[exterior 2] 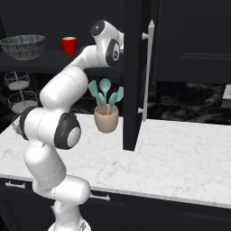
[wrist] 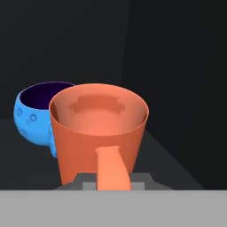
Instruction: Gather all objects into one cabinet and sort the glasses and bowls to opposite sides.
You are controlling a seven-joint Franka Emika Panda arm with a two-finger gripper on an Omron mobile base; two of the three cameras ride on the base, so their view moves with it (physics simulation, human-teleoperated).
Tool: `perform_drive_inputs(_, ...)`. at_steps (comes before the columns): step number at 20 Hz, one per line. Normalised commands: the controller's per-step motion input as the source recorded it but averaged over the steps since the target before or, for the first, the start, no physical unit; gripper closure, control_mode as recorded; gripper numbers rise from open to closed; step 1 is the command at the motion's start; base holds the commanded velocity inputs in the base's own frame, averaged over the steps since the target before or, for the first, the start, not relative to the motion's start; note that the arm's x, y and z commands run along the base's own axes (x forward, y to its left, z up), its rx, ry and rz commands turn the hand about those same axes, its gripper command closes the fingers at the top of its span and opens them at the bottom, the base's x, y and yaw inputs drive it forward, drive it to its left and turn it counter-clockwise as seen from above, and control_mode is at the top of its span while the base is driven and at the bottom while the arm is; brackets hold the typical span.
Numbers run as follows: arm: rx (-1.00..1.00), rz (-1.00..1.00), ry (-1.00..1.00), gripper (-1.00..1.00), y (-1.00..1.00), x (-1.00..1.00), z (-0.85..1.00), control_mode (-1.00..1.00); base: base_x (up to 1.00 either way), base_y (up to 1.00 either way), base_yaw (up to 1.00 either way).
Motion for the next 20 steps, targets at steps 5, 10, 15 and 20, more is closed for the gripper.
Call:
perform_drive_inputs(5, 0.00, 0.00, 0.00, 1.00, 0.00, 0.00, 0.00, -1.00, 0.00, 0.00, 0.00)
perform_drive_inputs(10, 0.00, 0.00, 0.00, 1.00, 0.00, 0.00, 0.00, -1.00, 0.00, 0.00, 0.00)
perform_drive_inputs(15, 0.00, 0.00, 0.00, -1.00, 0.00, 0.00, 0.00, -1.00, 0.00, 0.00, 0.00)
perform_drive_inputs(20, 0.00, 0.00, 0.00, -1.00, 0.00, 0.00, 0.00, -1.00, 0.00, 0.00, 0.00)
